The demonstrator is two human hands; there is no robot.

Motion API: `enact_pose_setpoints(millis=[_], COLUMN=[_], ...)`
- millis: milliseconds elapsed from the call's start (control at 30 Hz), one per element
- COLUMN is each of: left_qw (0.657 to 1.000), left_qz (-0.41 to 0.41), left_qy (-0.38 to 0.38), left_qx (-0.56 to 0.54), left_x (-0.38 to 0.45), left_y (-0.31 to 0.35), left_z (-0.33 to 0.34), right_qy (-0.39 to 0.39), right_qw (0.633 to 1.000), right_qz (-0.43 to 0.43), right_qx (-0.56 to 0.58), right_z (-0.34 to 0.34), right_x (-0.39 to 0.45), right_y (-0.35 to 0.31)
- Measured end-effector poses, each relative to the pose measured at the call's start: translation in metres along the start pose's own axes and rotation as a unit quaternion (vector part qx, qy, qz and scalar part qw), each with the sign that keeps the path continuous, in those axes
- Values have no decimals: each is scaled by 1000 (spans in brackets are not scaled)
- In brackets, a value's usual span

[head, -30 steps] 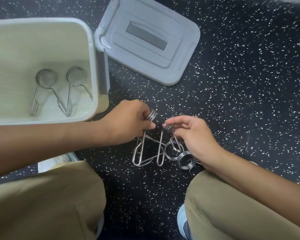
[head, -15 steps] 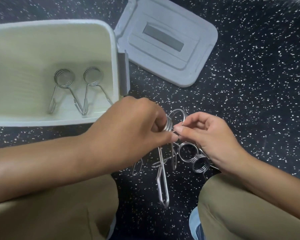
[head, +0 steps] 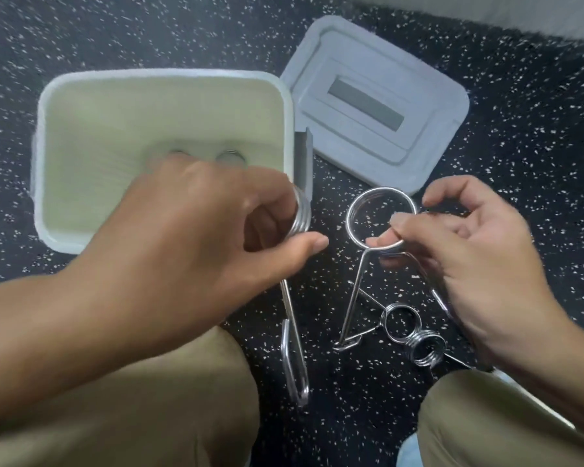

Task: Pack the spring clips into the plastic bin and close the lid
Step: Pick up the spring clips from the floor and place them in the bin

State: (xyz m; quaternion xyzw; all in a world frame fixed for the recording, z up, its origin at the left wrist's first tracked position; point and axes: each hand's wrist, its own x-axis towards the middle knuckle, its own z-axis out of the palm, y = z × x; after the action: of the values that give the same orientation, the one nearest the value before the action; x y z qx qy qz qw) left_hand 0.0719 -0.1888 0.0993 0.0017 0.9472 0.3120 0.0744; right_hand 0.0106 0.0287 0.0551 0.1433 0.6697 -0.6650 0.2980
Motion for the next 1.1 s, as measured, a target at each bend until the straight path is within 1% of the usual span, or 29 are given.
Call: enact_pose_setpoints(millis=[100, 267, 433, 533, 633, 733, 800, 1000, 1100], left_qw=[999, 997, 991, 984, 978, 975, 973, 958, 950], left_qz=[-13, -14, 5, -26, -52, -61, -84, -121, -145], left_qy=[29, 36, 2, -23, -46, -50, -50, -79, -92], left_qx=[13, 71, 135, 173, 198, 208, 211, 246, 260], left_x=[4, 11, 20, 29, 35, 40, 46, 53, 52], left_y=[-16, -41, -72, -104, -135, -160, -174, -194, -197], left_z=[-12, -25, -25, -24, -23, -19, -15, 7, 20], right_qy=[-8, -33, -42, -54, -50, -40, -36, -51, -72], right_qw=[1000, 998, 996, 996, 997, 997, 996, 995, 994], right_qz=[-6, 18, 37, 39, 42, 48, 53, 76, 77], right_qx=[26, 59, 62, 53, 42, 53, 61, 43, -6], right_z=[14, 38, 58, 67, 71, 73, 75, 79, 83], right_x=[-2, 2, 12, 17, 19, 20, 19, 23, 29], right_y=[-13, -22, -18, -15, -13, -11, -9, -7, -15])
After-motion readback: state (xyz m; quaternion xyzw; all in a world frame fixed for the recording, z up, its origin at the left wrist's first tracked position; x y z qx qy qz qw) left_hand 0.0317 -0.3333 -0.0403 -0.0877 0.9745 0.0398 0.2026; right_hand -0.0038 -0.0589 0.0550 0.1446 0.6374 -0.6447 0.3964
